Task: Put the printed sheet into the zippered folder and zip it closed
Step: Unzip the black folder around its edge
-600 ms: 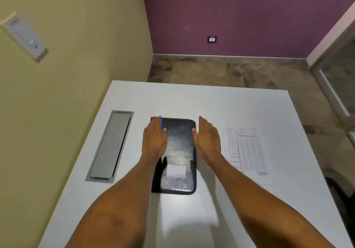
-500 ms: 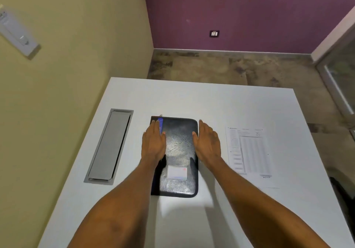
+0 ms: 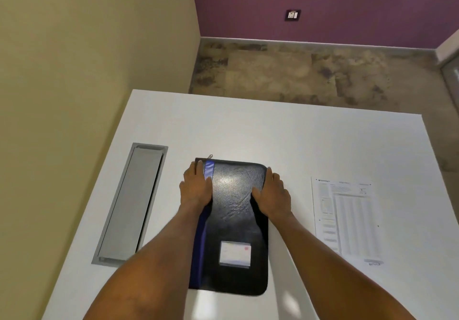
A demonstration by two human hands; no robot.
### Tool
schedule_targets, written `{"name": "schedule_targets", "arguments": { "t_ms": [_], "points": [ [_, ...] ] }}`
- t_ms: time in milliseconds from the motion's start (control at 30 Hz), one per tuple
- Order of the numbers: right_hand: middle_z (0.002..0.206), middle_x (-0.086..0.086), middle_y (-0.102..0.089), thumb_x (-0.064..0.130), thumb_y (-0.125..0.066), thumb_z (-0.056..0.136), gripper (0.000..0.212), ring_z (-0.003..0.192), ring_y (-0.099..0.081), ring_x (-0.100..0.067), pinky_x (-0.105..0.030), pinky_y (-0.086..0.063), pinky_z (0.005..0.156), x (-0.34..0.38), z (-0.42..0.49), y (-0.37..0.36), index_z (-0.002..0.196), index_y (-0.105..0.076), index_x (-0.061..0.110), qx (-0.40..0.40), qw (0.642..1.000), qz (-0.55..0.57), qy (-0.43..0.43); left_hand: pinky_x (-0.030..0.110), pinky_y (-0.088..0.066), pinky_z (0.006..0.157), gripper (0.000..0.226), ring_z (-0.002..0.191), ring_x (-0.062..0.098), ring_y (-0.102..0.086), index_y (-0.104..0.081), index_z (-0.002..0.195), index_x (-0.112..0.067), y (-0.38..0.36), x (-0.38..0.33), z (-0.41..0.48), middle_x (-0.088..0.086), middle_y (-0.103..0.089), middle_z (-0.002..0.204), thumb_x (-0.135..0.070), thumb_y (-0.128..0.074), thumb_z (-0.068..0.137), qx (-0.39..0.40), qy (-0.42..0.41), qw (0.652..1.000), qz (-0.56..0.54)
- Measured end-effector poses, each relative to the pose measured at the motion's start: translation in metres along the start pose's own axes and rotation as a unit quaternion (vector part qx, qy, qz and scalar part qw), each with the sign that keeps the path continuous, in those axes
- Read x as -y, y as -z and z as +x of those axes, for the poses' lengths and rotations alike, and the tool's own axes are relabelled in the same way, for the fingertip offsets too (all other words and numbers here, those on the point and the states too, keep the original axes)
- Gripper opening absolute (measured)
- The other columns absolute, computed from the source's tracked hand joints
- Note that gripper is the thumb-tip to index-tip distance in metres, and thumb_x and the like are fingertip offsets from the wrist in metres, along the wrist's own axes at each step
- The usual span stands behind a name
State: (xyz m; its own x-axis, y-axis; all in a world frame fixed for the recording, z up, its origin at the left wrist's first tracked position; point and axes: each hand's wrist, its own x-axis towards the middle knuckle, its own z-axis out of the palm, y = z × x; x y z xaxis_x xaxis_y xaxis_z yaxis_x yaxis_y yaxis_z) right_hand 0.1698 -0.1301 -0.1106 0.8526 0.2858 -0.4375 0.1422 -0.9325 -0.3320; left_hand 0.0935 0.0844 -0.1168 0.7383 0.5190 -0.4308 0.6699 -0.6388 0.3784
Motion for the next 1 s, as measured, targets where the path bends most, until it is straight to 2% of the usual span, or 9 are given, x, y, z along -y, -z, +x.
{"name": "schedule_targets", "arguments": {
  "t_ms": [100,200,300,400,467,700,900,1000],
  "points": [
    [0.157,-0.013,-0.033,0.045,-0.058,0.098,0.09,0.14,-0.044,-0.031,-0.046,-0.049,0.103,-0.001,0.021,-0.001,0.164,-0.006,0.011,0.032,0.999,0.021,-0.011,0.054,-0.038,0.114,0.063,0.152,0.033,-0.026,-0.027,0.162,-0.017,0.005,-0.002,0.032,0.009,-0.022,0.17,-0.025,-0.048,0.104,-0.004,0.004,1.0,0.005],
    [0.155,-0.013,-0.031,0.044,-0.065,0.096,0.095,0.139,-0.046,-0.032,-0.047,-0.05,0.102,-0.003,0.041,-0.003,0.164,-0.006,0.013,0.044,0.998,0.044,-0.02,0.052,-0.044,0.109,0.051,0.141,0.036,-0.037,-0.044,0.152,-0.016,0.008,0.005,0.059,0.015,-0.039,0.156,-0.029,-0.053,0.104,0.002,0.015,1.0,0.024],
    [0.149,-0.012,-0.034,0.041,-0.069,0.095,0.087,0.131,-0.053,-0.033,-0.047,-0.054,0.098,-0.006,0.055,-0.005,0.161,-0.019,0.014,0.046,0.998,0.049,-0.017,0.049,-0.046,0.108,0.046,0.134,0.038,-0.045,-0.054,0.147,-0.014,0.008,0.014,0.073,0.02,-0.05,0.142,-0.028,-0.058,0.103,0.01,0.027,1.0,0.002],
    [0.137,-0.012,-0.038,0.039,-0.071,0.093,0.067,0.12,-0.058,-0.035,-0.047,-0.056,0.091,-0.008,0.062,-0.007,0.145,-0.039,0.013,0.042,0.998,0.05,-0.004,0.045,-0.049,0.106,0.044,0.127,0.039,-0.054,-0.058,0.143,-0.011,0.007,0.016,0.076,0.021,-0.053,0.136,-0.022,-0.062,0.1,0.002,0.029,0.998,-0.05],
    [0.134,-0.012,-0.039,0.039,-0.072,0.092,0.062,0.116,-0.06,-0.036,-0.046,-0.055,0.09,-0.007,0.062,-0.008,0.141,-0.043,0.013,0.038,0.997,0.059,-0.008,0.042,-0.051,0.101,0.041,0.121,0.038,-0.059,-0.06,0.139,-0.011,0.005,0.015,0.075,0.02,-0.056,0.131,-0.02,-0.063,0.099,-0.009,0.031,0.997,-0.066],
    [0.132,-0.012,-0.041,0.038,-0.073,0.089,0.061,0.111,-0.061,-0.036,-0.048,-0.057,0.09,-0.021,0.045,-0.006,0.138,-0.045,0.015,0.038,0.997,0.065,-0.031,0.046,-0.053,0.102,0.043,0.121,0.037,-0.061,-0.062,0.139,-0.011,-0.001,0.002,0.06,0.018,-0.059,0.132,-0.02,-0.069,0.097,-0.007,0.037,0.997,-0.065],
    [0.131,-0.011,-0.043,0.041,-0.072,0.087,0.063,0.112,-0.06,-0.035,-0.047,-0.055,0.091,-0.035,0.03,-0.001,0.138,-0.046,0.015,0.049,0.997,0.045,-0.037,0.047,-0.053,0.101,0.045,0.126,0.036,-0.058,-0.059,0.142,-0.016,-0.012,-0.005,0.043,0.015,-0.054,0.135,-0.024,-0.066,0.098,0.005,0.046,0.998,-0.051],
    [0.128,-0.011,-0.054,0.044,-0.067,0.089,0.054,0.116,-0.057,-0.031,-0.044,-0.049,0.096,-0.025,0.037,0.005,0.134,-0.057,0.015,-0.02,0.998,-0.045,0.044,0.046,-0.054,0.099,0.044,0.126,0.034,-0.058,-0.058,0.142,-0.017,-0.013,-0.002,0.04,0.013,-0.054,0.135,-0.025,-0.065,0.099,0.003,0.049,0.997,-0.057]
  ]
}}
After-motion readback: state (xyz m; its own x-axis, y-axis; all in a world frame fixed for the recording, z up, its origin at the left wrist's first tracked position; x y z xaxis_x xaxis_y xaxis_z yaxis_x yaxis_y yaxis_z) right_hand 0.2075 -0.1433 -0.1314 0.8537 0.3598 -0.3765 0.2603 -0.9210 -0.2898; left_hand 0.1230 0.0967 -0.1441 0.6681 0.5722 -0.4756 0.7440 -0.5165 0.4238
